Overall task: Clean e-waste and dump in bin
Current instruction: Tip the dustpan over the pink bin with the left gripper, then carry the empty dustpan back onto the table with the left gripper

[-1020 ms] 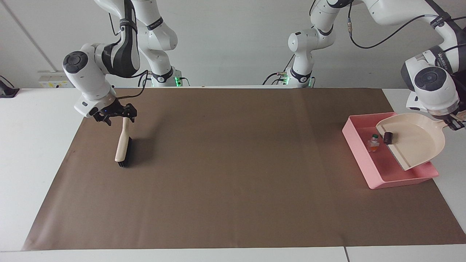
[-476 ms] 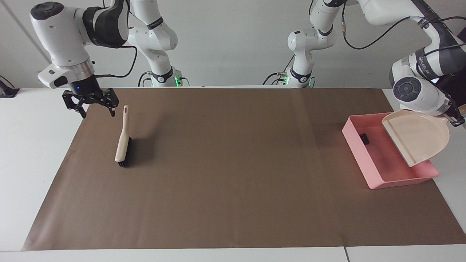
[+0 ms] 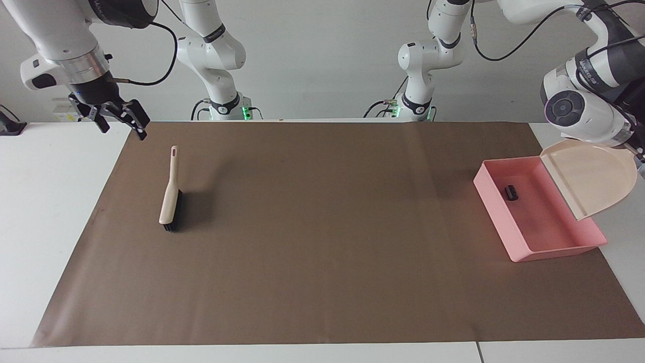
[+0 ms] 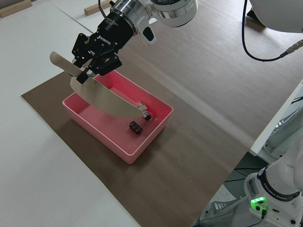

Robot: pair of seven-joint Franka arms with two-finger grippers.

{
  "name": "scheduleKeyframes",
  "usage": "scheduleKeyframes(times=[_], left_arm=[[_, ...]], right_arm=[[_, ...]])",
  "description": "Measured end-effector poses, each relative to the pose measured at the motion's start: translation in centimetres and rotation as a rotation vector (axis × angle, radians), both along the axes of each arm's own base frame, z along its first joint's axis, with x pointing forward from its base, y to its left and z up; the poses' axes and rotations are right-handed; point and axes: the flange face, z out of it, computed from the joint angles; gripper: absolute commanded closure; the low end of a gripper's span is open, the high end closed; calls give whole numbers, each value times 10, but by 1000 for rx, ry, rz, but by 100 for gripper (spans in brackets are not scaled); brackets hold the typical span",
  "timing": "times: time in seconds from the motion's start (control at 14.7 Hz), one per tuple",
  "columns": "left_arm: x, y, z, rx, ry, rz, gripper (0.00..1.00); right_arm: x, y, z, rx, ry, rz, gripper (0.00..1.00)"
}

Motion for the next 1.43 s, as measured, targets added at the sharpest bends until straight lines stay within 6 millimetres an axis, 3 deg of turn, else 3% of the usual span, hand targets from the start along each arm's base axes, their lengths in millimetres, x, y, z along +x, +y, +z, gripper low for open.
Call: scheduleKeyframes(times=[0.27,0.54,0.68,0.88,1.22,1.43], left_arm=[[-9,-25,17,-168,11,-18,100],[-11,-99,8,-311,51,-32,100],[-14,-134,-2,-405,75,-42,100],[-23,-190,-31,-522,132,-74,100],[-59,-296,-103,-600,117,-90,100],[-76,-335,-141,-638,77,-100,100]], right_arm=[[7,22,-9,3,24,27,0],[5,34,-8,7,37,60,0],[5,28,-8,11,39,78,0],[4,21,-9,13,47,90,0],[1,19,-9,14,62,85,0],[1,22,-9,13,63,91,0]])
